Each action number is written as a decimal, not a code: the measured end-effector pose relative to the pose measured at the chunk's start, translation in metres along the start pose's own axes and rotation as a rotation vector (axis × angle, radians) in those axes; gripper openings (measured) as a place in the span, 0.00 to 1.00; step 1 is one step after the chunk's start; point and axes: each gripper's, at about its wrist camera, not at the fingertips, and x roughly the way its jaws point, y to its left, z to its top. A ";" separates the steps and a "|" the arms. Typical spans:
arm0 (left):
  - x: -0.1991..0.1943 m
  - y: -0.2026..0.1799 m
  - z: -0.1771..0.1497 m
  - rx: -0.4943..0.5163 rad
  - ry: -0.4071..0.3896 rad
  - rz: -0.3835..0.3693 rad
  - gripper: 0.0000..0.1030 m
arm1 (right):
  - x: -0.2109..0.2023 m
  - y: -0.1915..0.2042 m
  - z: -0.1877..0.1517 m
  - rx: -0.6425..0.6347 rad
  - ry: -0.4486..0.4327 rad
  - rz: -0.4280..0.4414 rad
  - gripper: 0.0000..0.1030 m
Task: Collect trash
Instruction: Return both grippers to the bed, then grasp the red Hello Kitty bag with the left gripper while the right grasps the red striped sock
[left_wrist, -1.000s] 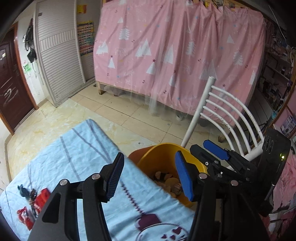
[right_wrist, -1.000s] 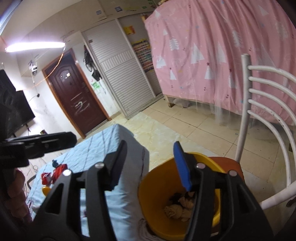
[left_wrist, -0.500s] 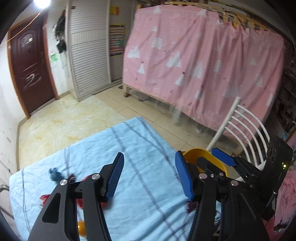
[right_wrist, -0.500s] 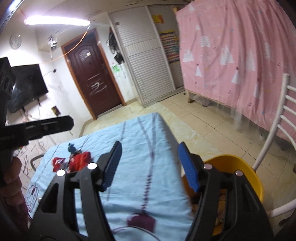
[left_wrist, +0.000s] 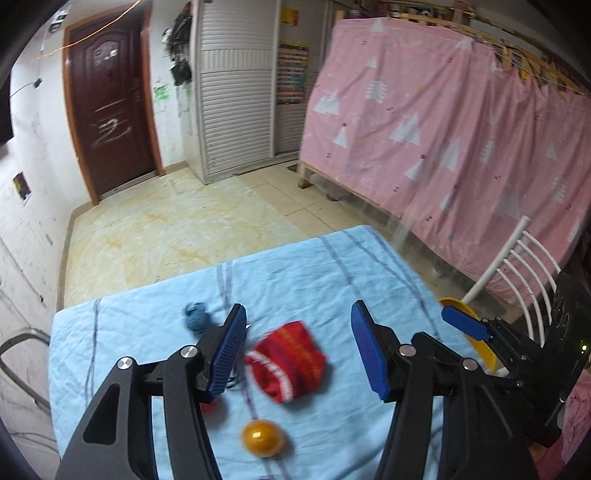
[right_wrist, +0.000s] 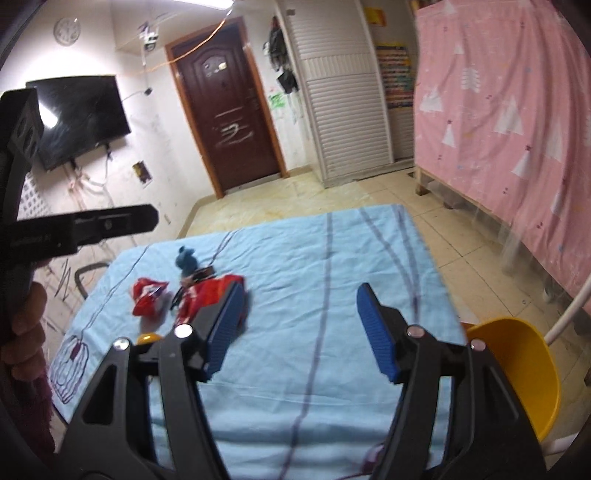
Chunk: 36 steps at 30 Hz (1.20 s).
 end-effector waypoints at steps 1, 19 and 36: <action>0.000 0.008 -0.001 -0.011 0.002 0.009 0.50 | 0.004 0.005 0.000 -0.009 0.010 0.008 0.60; 0.021 0.086 -0.031 -0.126 0.087 0.078 0.56 | 0.061 0.068 -0.004 -0.107 0.146 0.074 0.61; 0.053 0.106 -0.065 -0.155 0.183 0.110 0.56 | 0.095 0.089 -0.005 -0.129 0.216 0.077 0.71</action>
